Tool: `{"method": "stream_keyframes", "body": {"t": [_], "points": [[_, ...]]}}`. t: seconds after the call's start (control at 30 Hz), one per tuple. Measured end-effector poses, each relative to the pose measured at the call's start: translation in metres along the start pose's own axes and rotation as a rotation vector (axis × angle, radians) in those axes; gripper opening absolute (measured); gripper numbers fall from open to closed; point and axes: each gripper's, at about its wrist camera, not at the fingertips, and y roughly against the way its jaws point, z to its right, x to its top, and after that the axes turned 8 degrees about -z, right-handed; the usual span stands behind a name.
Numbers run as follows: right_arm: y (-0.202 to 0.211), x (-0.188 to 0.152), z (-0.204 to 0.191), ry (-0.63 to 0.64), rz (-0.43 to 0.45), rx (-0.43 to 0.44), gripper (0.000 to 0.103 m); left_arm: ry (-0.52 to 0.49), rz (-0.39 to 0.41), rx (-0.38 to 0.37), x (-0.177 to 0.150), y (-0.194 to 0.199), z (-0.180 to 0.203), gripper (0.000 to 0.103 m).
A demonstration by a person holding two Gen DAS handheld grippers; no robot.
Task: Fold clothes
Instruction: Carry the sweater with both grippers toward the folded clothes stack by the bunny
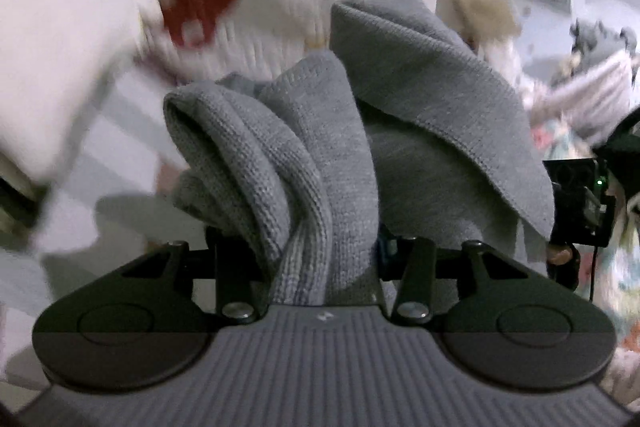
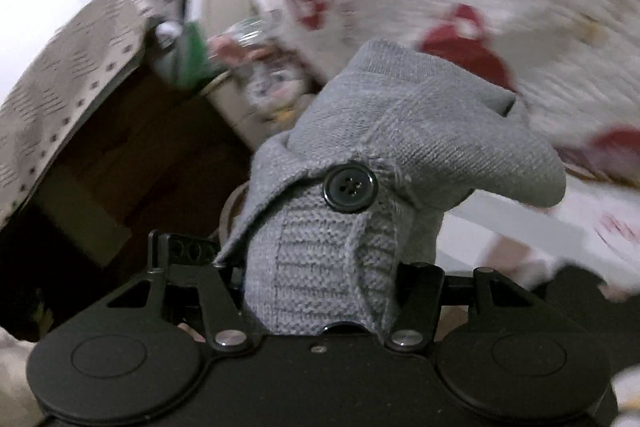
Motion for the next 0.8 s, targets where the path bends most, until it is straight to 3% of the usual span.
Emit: {"method": "stream_keyframes", "body": {"t": [0.17, 0.27, 0.37, 0.43, 0.5, 0.57, 0.6, 0.7, 0.8], "points": [[-0.054, 0.07, -0.037, 0.122, -0.089, 0.117, 0.063, 0.033, 0.22, 0.121, 0.017, 0.072, 0.002, 0.042], [-0.097, 0.107, -0.045, 0.163, -0.163, 0.231, 0.063, 0.054, 0.346, 0.197, 0.024, 0.11, 0.003, 0.042], [-0.15, 0.147, -0.045, 0.254, -0.251, 0.381, 0.063, 0.061, 0.436, 0.28, 0.036, 0.132, -0.005, 0.042], [-0.19, 0.173, -0.031, 0.259, -0.319, 0.426, 0.064, 0.121, 0.485, 0.328, 0.051, 0.133, -0.025, 0.042], [-0.228, 0.195, -0.007, 0.228, -0.352, 0.366, 0.071, 0.194, 0.512, 0.376, 0.071, 0.124, -0.053, 0.043], [-0.264, 0.21, 0.029, 0.128, -0.341, 0.21, 0.078, 0.25, 0.485, 0.455, 0.09, 0.101, -0.083, 0.043], [-0.278, 0.211, 0.051, 0.044, -0.318, 0.118, 0.078, 0.28, 0.489, 0.46, 0.093, 0.093, -0.095, 0.043], [-0.29, 0.186, 0.106, -0.18, -0.165, -0.062, 0.076, 0.374, 0.509, 0.451, 0.098, 0.07, -0.13, 0.044], [-0.266, 0.133, 0.138, -0.322, 0.085, -0.003, 0.075, 0.309, 0.527, 0.479, 0.101, 0.063, -0.126, 0.046]]}}
